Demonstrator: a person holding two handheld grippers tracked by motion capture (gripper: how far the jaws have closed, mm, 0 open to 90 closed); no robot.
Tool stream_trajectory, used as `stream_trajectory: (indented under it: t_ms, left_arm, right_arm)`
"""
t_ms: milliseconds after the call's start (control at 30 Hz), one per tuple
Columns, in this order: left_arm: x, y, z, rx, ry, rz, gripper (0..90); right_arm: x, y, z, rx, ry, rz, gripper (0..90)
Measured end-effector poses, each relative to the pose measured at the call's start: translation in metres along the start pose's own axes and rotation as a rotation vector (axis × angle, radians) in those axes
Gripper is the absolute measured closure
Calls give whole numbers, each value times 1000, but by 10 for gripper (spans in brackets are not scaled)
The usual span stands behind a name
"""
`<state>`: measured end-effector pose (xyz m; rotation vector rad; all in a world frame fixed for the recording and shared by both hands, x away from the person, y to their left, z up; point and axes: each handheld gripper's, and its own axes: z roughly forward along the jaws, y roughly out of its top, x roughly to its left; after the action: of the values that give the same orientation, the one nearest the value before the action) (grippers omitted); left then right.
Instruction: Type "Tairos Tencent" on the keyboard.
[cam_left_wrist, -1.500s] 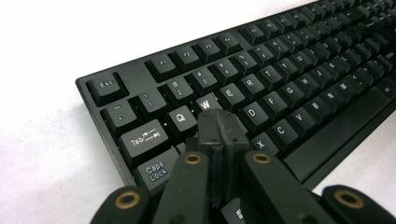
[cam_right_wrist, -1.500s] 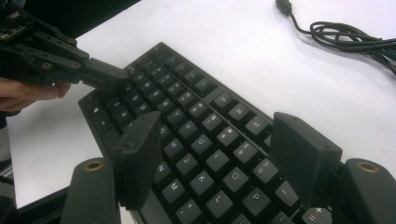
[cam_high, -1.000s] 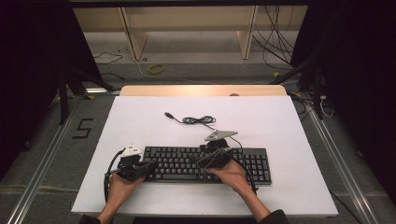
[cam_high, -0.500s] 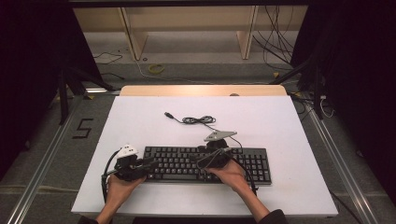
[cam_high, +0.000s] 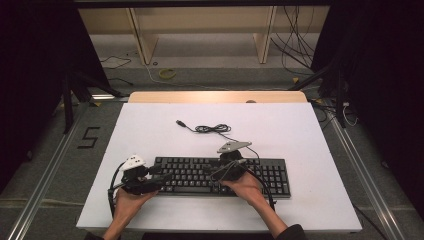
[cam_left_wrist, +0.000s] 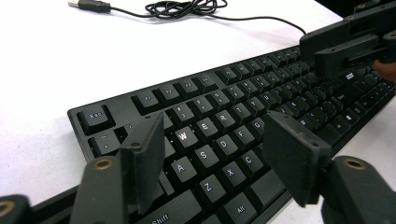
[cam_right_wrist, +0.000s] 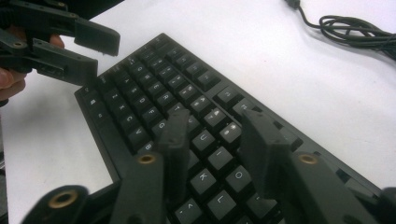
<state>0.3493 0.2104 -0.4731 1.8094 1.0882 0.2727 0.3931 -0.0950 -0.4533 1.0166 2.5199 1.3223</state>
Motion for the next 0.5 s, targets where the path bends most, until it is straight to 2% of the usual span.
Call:
stream_trajectory:
  t_ms: [267, 500]
  left_arm:
    - [-2, -1, -3, -9, -3, -1, 352]
    - [-6, -2, -5, -13, -6, 2, 346]
  right_arm:
    - [-1, 0, 0, -13, -3, -4, 771]
    - [-1, 0, 2, 1, -4, -14, 855]
